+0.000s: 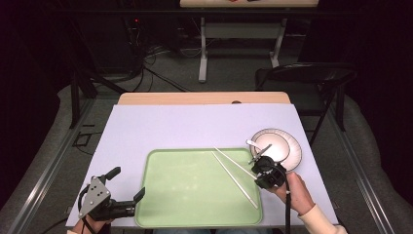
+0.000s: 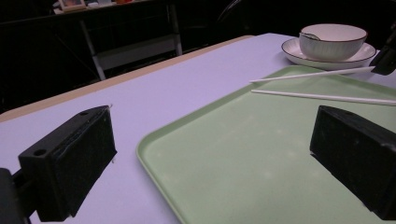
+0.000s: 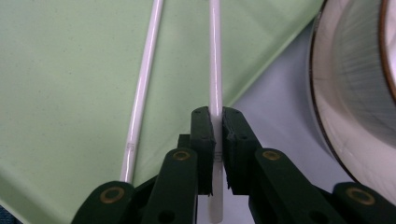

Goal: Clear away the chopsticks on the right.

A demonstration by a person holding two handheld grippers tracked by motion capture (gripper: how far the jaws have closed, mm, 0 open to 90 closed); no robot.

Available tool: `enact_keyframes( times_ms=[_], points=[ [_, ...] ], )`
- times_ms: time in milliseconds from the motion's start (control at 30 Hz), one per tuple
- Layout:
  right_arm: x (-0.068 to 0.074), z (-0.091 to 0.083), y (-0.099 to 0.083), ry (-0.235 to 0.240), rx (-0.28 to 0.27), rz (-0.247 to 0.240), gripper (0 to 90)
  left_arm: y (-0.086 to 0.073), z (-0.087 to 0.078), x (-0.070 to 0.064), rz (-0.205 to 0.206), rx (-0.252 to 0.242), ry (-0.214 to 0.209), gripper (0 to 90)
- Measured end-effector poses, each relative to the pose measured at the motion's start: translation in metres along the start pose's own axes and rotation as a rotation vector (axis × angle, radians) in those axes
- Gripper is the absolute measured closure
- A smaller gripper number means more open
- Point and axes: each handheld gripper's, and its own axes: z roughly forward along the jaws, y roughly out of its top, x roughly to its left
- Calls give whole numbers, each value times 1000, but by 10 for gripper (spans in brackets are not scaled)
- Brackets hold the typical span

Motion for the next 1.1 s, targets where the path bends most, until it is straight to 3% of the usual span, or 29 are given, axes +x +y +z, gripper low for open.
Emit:
enact_keyframes(
  times_ms=[767,1000,1100],
  points=[
    [19,21,1,33,42,42,832,0,-1,0,6,-6,0,0],
    [25,26,4,61,34,24,824,0,-1,0,6,-5,-2,0],
    [26,28,4,56,37,20,776,0,-1,0,11,-4,-2,0]
  ],
)
